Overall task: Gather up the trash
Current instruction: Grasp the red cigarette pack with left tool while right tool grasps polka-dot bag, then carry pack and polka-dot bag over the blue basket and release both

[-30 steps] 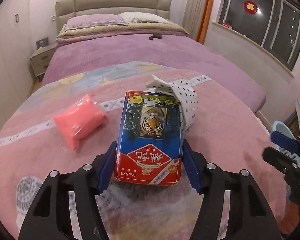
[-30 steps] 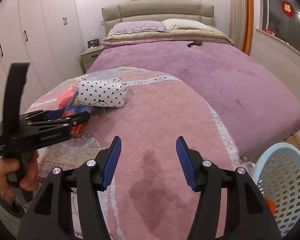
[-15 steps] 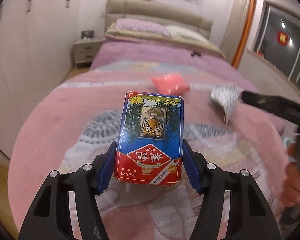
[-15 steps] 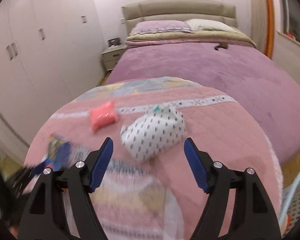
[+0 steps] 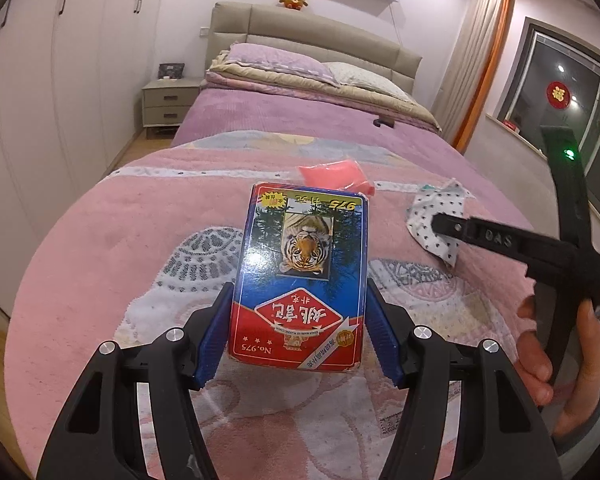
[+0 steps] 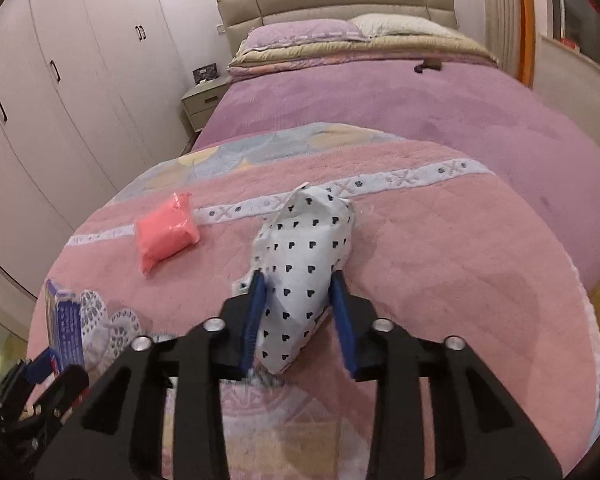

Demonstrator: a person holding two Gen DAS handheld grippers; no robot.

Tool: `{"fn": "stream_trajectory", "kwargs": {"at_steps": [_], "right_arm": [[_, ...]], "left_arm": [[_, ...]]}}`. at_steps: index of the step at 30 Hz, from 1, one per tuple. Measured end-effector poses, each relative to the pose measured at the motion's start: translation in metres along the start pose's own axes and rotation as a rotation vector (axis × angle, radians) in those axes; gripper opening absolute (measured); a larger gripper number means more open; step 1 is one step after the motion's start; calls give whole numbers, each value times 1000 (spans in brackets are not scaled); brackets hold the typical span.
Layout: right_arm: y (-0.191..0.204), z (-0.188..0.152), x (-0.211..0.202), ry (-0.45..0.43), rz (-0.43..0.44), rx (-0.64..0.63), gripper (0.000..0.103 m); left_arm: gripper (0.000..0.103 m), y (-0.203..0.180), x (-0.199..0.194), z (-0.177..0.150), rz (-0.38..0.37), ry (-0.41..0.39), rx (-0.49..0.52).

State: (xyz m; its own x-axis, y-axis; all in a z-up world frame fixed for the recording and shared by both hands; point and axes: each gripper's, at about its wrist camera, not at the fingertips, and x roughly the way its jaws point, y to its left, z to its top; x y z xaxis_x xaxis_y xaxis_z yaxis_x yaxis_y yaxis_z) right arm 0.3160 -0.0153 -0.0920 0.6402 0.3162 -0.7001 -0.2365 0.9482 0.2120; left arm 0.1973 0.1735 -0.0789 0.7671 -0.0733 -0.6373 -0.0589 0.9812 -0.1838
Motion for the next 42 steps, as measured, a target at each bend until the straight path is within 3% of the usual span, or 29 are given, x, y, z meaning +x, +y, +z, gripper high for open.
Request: {"fn": "stream_trajectory", "kwargs": {"at_steps": [3, 11, 15, 22, 34, 42], "right_arm": [[-2, -15, -20, -19, 20, 12, 18], [-15, -51, -85, -60, 5, 17, 17], [-36, -66, -115, -80, -16, 40, 17], [-92, -85, -161, -132, -57, 159, 17], [-225, -111, -245, -234, -301, 407, 17], [-300, -139, -248, -187, -384, 592, 20]], "left_arm": [[60, 2, 2, 2, -2, 7, -3], [60, -11, 2, 0, 6, 11, 48], [60, -37, -15, -9, -70, 6, 63], [60, -124, -32, -29, -204, 18, 181], [60, -271, -18, -35, -479, 104, 304], [60, -354, 16, -49, -539, 198, 388]]}}
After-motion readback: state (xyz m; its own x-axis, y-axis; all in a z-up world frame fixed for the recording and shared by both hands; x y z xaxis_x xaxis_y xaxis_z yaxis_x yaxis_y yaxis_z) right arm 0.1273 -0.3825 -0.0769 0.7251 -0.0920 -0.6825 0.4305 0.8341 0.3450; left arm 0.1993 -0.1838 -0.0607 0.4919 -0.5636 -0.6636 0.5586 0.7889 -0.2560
